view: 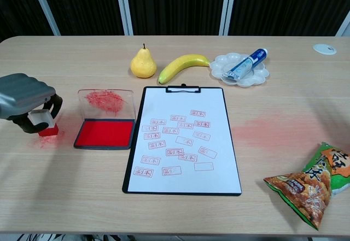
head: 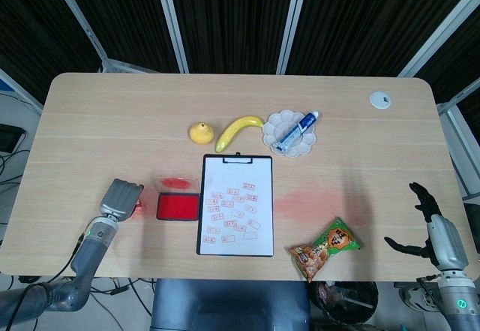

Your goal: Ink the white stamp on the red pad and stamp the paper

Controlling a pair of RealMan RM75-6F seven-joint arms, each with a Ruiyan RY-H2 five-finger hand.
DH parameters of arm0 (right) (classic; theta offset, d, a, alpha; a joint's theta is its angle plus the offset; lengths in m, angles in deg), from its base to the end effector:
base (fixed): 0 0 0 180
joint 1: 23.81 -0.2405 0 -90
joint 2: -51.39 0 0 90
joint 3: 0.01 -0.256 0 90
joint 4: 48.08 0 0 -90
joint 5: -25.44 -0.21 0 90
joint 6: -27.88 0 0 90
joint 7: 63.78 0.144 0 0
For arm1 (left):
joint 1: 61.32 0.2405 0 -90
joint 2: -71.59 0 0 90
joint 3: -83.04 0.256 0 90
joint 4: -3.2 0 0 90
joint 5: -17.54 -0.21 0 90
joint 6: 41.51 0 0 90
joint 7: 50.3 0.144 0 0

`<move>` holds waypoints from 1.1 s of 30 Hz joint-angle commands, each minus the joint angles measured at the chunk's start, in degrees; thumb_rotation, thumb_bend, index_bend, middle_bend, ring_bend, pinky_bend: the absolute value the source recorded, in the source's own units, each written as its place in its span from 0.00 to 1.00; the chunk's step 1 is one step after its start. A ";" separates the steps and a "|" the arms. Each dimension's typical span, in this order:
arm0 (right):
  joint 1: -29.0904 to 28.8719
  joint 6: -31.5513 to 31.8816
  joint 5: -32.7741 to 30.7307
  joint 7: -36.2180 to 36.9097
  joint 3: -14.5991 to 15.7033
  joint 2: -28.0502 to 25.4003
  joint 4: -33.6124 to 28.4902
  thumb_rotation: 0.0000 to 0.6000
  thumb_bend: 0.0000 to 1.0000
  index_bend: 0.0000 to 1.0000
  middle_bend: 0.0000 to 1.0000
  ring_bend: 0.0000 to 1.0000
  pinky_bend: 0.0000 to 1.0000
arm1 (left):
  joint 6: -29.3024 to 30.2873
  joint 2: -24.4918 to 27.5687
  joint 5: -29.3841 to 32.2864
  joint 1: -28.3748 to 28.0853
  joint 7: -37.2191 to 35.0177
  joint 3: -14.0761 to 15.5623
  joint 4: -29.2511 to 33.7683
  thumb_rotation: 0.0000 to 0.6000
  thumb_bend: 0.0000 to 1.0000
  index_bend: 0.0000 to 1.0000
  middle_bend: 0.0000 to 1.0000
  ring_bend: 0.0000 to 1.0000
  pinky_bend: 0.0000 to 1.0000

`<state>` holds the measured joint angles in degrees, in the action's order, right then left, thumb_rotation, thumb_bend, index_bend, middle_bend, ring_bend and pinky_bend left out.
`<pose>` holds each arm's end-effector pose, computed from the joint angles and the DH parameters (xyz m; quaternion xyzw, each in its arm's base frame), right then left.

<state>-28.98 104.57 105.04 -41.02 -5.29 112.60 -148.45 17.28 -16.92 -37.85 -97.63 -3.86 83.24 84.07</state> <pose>-0.3029 -0.1877 0.1531 0.4653 -0.5708 0.4751 0.4816 -0.2444 0.3042 -0.0200 -0.8004 -0.2655 -0.1432 0.5181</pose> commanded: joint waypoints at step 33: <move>0.00 -0.01 0.04 0.04 0.00 -0.03 -0.18 1.00 0.12 0.02 0.00 0.00 0.22 | 1.44 -1.37 2.30 -0.01 4.30 0.27 0.13 1.00 0.43 0.41 0.47 0.87 1.00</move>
<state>-28.98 104.57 105.07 -40.98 -5.29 112.57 -148.63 18.73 -18.29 -35.55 -97.64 0.44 83.51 84.20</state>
